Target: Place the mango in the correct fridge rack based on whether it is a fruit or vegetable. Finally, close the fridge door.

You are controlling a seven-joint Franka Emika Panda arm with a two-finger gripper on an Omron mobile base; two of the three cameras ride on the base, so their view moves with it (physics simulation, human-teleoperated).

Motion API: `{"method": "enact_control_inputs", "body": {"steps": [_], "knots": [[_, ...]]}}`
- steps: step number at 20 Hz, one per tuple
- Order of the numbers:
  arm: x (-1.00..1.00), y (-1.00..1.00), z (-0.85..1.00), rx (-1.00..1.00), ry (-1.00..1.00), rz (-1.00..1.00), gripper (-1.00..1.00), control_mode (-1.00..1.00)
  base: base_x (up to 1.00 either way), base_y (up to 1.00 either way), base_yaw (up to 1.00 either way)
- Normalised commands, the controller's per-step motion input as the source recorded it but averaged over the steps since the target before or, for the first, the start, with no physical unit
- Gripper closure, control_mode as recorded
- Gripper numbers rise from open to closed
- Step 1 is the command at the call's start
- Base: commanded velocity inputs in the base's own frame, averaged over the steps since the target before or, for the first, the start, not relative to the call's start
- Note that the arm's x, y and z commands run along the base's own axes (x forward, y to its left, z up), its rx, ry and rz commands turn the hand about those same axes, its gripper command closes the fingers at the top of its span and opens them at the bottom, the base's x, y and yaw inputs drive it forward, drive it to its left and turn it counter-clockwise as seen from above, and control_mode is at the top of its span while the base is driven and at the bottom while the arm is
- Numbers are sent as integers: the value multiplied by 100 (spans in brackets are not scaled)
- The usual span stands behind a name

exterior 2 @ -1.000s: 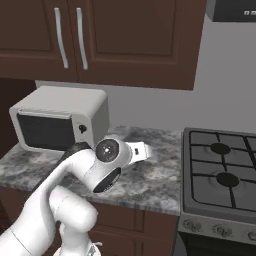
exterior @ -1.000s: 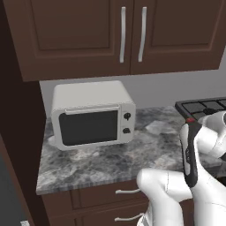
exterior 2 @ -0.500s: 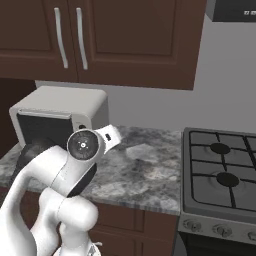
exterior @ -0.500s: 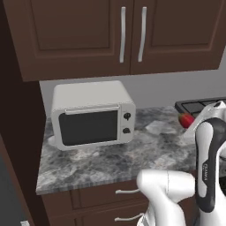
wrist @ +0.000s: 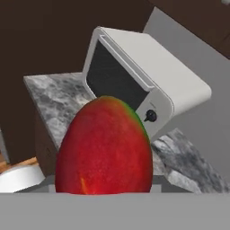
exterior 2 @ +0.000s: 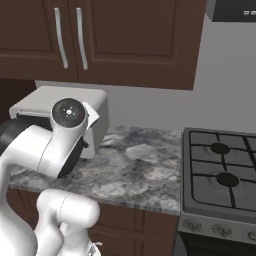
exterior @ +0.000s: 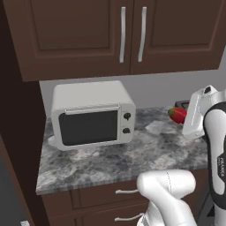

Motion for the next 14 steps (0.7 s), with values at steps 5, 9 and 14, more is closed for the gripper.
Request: {"method": "enact_control_inputs", "body": {"steps": [5,9,14], "knots": [[0,0,0,0,0,0,100,-100,0,0,0],[0,0,0,0,0,0,100,-100,0,0,0],[-1,2,0,0,0,0,100,100,-57,5,0]]}}
